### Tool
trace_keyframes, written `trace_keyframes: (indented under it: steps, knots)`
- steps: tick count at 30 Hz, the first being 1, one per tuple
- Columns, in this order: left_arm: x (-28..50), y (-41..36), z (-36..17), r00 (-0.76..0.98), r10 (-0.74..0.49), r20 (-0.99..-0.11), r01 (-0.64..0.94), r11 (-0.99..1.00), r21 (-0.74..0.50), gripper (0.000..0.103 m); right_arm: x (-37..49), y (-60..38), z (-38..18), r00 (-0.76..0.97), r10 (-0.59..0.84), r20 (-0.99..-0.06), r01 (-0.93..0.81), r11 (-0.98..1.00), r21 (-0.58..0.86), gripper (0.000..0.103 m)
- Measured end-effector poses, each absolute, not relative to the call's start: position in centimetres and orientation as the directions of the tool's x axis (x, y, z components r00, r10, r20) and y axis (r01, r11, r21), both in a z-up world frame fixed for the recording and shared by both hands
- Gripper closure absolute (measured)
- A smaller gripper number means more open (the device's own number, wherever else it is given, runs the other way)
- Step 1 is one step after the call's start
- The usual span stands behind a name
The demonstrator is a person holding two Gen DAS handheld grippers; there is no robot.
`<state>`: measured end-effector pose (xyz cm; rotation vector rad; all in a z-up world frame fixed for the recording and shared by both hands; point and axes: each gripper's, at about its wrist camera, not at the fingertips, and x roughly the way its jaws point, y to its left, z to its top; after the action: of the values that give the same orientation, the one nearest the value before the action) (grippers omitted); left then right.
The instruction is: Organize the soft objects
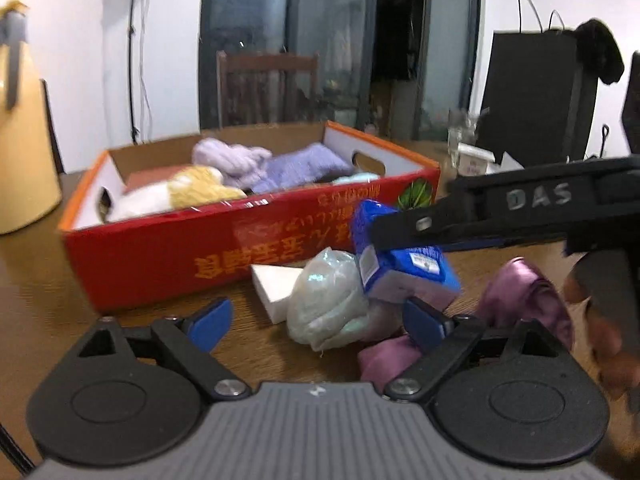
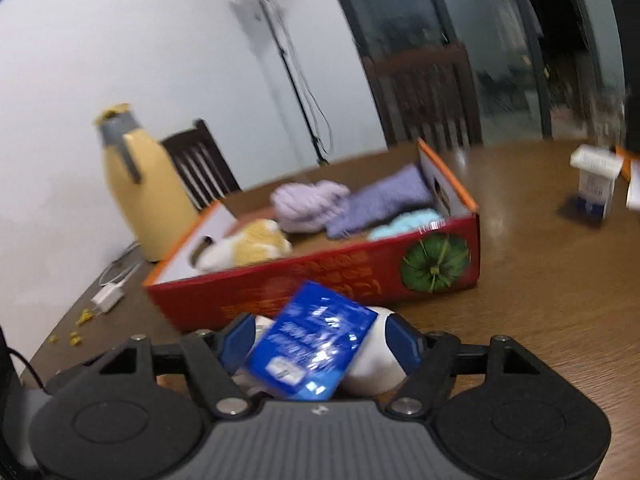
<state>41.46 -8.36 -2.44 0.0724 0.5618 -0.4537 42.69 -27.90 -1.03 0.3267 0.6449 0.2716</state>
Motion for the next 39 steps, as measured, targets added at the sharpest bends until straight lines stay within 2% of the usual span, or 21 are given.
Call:
trace_keyframes:
  steps: [1,2,3,4,7,12,18,23,28,31,35,39]
  knots:
    - [41.7,-8.5,-2.7,0.742,-0.405,-0.534,0.447,0.893,-0.056,0.04,43.0,-28.0,-1.7,0.765,0.357,-0.536,-0.145,0.907,0.396,0.032]
    - [42.0,-8.6,-3.0,0.721,-0.416,-0.554,0.462,0.885,-0.064,0.053,43.0,-28.0,-2.0,0.774,0.361,-0.52,-0.156,0.905,0.396,0.034]
    - [42.3,-8.5,-3.2,0.699,-0.441,-0.563,0.477,0.874,-0.091,0.065,43.0,-28.0,-2.1,0.777,0.365,-0.513,-0.169,0.906,0.388,0.044]
    - [42.3,-8.2,-3.3,0.694,-0.454,-0.559,0.474,0.872,-0.119,0.069,42.9,-28.0,-2.2,0.78,0.363,-0.51,-0.169,0.907,0.386,0.048]
    - [42.1,-7.5,-3.2,0.696,-0.447,-0.562,0.463,0.878,-0.126,0.077,42.6,-28.6,-1.9,0.769,0.394,-0.503,-0.196,0.895,0.401,0.051]
    - [39.9,-5.4,-1.2,0.728,-0.44,-0.526,0.421,0.892,-0.164,0.08,40.7,-29.1,-0.2,0.8,0.354,-0.485,-0.214,0.923,0.321,0.051]
    - [33.9,-2.5,0.8,0.776,-0.412,-0.477,0.384,0.909,-0.161,0.079,38.0,-27.9,-0.6,0.76,0.297,-0.579,-0.26,0.954,0.148,0.049]
    - [29.6,0.1,1.8,0.801,-0.366,-0.474,0.335,0.93,-0.151,0.079,34.5,-27.8,1.0,0.806,0.234,-0.544,-0.236,0.969,0.069,0.045]
    - [26.8,1.9,3.1,0.839,-0.31,-0.446,0.277,0.951,-0.139,0.078,31.2,-26.7,3.1,0.821,0.298,-0.487,-0.297,0.951,0.081,0.045]
    - [25.6,3.3,3.5,0.855,-0.3,-0.422,0.251,0.953,-0.17,0.077,30.3,-24.4,3.2,0.783,0.366,-0.503,-0.382,0.921,0.075,0.045]
    - [24.6,4.7,3.5,0.865,-0.277,-0.419,0.221,0.959,-0.177,0.077,29.6,-21.2,2.8,0.758,0.383,-0.528,-0.437,0.899,0.025,0.045]
    - [24.6,5.9,3.6,0.874,-0.267,-0.407,0.206,0.96,-0.188,0.077,29.3,-19.7,2.7,0.738,0.415,-0.532,-0.467,0.883,0.04,0.045]
